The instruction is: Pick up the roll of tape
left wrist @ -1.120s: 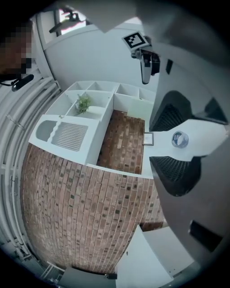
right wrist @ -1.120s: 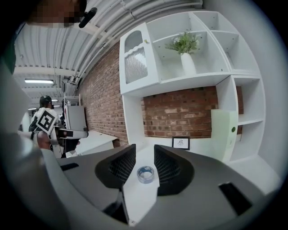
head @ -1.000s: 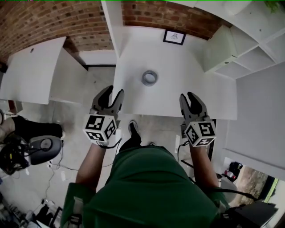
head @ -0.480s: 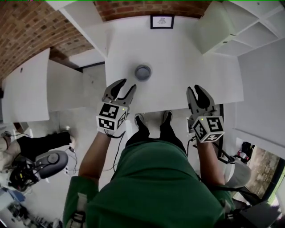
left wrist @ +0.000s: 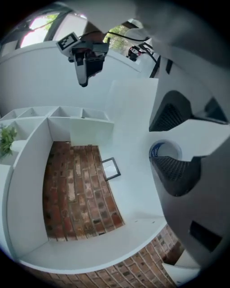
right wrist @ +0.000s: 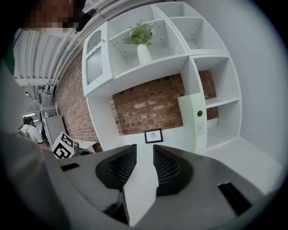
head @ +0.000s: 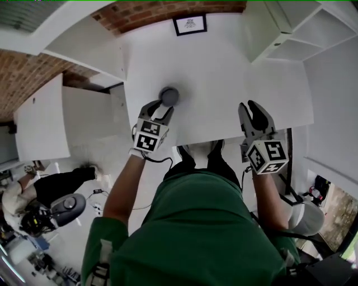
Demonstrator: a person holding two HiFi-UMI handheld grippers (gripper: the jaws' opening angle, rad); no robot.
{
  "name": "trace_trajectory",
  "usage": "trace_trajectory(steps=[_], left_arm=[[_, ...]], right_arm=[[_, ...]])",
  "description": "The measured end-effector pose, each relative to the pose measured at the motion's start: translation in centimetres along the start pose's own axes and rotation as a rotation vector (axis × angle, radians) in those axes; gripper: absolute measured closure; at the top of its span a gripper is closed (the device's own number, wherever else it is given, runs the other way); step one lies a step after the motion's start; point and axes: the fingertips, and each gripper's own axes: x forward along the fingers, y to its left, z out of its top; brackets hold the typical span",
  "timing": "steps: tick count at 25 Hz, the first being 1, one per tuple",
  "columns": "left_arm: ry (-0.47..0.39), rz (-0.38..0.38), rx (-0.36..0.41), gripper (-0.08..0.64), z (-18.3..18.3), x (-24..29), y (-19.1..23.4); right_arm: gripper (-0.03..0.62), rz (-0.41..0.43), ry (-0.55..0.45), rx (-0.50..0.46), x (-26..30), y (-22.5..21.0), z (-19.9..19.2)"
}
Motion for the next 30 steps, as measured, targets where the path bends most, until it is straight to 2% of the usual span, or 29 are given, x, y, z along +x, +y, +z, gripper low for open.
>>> trace_trajectory(steps=[13, 24, 30], left_arm=[[0.278, -0.032, 0.073, 0.376, -3.8, 7.9, -1.0], [0.505, -0.046, 0.252, 0.376, -5.6, 11.0, -1.7], [0.664, -0.052, 0.34, 0.381, -7.3, 12.1, -1.6]], right_arm=[[0.468, -0.02, 0.019, 0.076, 0.7, -5.4, -1.7], [0.469, -0.041, 0.025, 0.107, -0.1, -7.1, -2.8], [0.471, -0.045, 0.025, 0.109, -0.2, -7.3, -2.8]])
